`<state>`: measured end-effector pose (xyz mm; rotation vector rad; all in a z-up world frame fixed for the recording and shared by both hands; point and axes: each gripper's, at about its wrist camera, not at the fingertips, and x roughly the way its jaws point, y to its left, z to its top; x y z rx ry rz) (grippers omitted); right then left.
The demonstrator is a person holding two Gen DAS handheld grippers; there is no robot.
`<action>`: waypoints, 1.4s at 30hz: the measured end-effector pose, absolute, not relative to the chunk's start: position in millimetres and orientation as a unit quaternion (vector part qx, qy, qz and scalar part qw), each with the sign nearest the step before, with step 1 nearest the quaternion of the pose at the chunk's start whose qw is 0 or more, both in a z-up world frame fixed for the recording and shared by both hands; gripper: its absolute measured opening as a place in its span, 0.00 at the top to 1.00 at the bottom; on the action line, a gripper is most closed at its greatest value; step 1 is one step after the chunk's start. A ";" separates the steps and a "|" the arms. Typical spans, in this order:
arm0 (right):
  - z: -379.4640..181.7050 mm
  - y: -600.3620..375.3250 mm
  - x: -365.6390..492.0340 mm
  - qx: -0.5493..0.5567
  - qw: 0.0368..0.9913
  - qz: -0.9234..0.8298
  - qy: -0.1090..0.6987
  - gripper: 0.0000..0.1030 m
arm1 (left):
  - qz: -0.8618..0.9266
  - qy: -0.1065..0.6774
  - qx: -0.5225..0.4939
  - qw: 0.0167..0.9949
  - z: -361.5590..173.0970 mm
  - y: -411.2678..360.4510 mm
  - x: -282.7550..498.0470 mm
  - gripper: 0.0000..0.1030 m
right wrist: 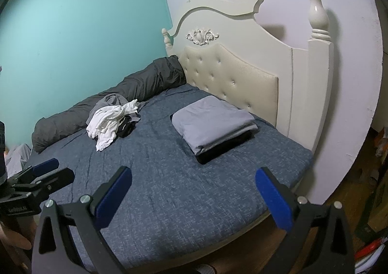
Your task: Fold clothes
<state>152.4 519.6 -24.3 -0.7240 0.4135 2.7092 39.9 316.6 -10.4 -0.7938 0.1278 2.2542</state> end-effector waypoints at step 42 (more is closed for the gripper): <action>-37.3 510.1 150.3 -0.271 0.147 0.940 0.144 0.01 | 0.881 0.045 -0.312 0.353 -13.9 309.6 37.0 0.00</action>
